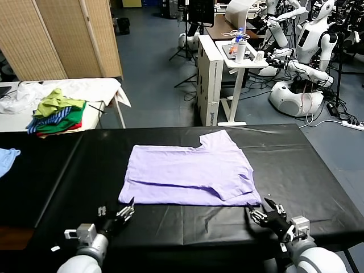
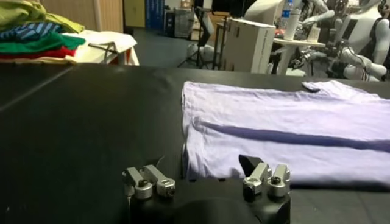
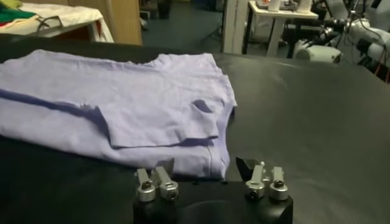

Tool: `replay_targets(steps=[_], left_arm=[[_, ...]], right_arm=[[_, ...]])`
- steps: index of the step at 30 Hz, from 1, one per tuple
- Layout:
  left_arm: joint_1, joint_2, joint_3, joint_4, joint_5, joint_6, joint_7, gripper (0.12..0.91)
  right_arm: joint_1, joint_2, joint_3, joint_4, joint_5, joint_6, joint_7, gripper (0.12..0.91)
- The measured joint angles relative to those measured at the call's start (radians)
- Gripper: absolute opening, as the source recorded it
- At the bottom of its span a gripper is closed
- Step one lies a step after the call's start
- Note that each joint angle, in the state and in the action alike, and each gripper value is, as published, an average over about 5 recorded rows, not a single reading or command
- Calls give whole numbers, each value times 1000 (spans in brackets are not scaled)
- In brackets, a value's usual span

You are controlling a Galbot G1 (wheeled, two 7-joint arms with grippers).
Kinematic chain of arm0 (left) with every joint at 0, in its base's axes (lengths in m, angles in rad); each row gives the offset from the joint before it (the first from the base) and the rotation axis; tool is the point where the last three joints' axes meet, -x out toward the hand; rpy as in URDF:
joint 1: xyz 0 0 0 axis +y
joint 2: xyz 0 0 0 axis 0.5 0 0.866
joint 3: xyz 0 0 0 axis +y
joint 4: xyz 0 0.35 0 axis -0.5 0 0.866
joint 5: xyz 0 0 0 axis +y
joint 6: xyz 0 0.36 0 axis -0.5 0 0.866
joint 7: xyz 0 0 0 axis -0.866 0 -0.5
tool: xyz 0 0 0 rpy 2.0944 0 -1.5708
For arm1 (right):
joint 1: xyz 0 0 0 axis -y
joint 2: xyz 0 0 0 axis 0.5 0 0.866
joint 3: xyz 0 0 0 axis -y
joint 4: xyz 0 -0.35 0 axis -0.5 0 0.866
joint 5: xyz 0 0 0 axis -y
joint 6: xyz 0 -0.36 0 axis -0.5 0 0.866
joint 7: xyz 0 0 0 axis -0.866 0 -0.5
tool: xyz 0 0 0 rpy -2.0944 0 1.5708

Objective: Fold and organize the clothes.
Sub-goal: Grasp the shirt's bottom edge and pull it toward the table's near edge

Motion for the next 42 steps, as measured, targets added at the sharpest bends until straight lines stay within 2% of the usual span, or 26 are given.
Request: replay_targets(steps=[3, 6, 8, 12, 15, 22, 34, 42], left_arm=[[-1, 1, 0, 2, 0, 1, -3, 679], [-1, 1, 0, 4, -7, 3, -9, 586], [0, 1, -1, 3, -14, 6, -13, 489], [8, -1, -2, -6, -20, 11, -18, 250], [20, -1, -7, -18, -17, 18, -28, 154], [92, 9, -41, -74, 0, 30, -58, 147], [287, 21, -118, -188, 22, 33, -63, 147], [374, 26, -173, -231, 21, 34, -59, 147]], right_arm=[[1, 0, 0, -3, 0, 1, -1, 337], [5, -3, -2, -6, 1, 2, -2, 198], [7, -5, -5, -6, 2, 2, -1, 156], [3, -11, -12, 4, 19, -4, 7, 139], [-7, -18, -18, 24, 33, -20, 20, 139], [-42, -35, -22, 92, 30, -80, 46, 139], [-105, -55, -15, 185, 18, -151, 69, 139], [-146, -38, -24, 222, -5, -173, 69, 139]])
